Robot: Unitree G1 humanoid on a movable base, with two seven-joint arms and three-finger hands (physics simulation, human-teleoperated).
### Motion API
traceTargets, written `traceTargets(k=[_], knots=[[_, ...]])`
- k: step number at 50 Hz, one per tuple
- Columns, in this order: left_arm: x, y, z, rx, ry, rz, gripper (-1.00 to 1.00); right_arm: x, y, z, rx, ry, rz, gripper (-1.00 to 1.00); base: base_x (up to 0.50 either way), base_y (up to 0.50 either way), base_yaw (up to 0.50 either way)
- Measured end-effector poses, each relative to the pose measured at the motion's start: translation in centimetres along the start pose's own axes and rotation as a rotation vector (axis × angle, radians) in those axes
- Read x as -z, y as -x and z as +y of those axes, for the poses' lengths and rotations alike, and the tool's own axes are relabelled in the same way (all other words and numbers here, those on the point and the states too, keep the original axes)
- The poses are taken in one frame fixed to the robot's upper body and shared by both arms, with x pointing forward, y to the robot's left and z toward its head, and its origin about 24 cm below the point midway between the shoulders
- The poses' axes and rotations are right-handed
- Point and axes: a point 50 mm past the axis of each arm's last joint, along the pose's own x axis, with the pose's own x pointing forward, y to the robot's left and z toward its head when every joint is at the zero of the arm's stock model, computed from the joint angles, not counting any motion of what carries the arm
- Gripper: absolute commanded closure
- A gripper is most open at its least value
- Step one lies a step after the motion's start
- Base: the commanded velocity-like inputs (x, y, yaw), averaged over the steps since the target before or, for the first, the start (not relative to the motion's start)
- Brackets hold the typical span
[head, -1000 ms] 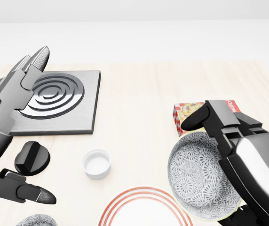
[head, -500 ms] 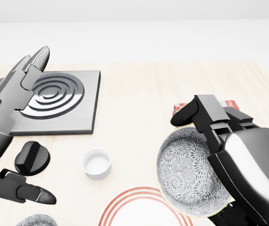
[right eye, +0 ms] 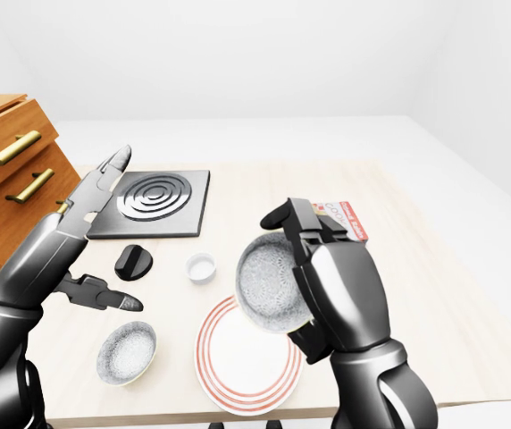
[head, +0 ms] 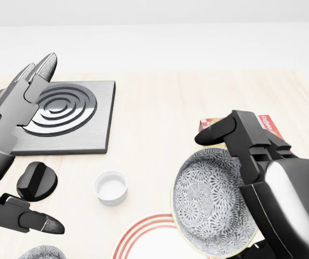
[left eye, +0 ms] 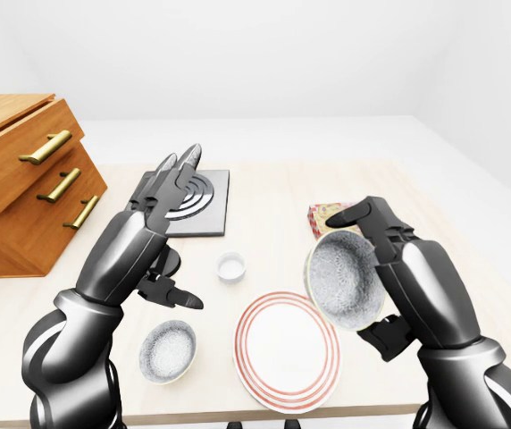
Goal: Pick the akita bowl next to the plate and place it on the plate.
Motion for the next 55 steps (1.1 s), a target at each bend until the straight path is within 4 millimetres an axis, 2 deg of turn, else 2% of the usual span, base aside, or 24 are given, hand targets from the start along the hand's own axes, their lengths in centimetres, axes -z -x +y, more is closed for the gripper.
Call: traceTargets(k=[7,26,55], knots=[[0.0,0.0,0.0,0.000,0.000,0.000,-1.00,0.3,0.3,0.1,0.033,-0.092,0.068,1.00,0.00,0.00,0.00],[0.1,0.0,0.0,0.001,-0.001,0.004,-1.00,1.1,0.8,0.3,0.019,-0.080,0.122,1.00,0.00,0.00,0.00],[0.2,0.0,-0.1,0.003,-0.001,0.010,-1.00,1.8,3.4,2.4,-0.128,-0.212,0.199,1.00,0.00,0.00,0.00]])
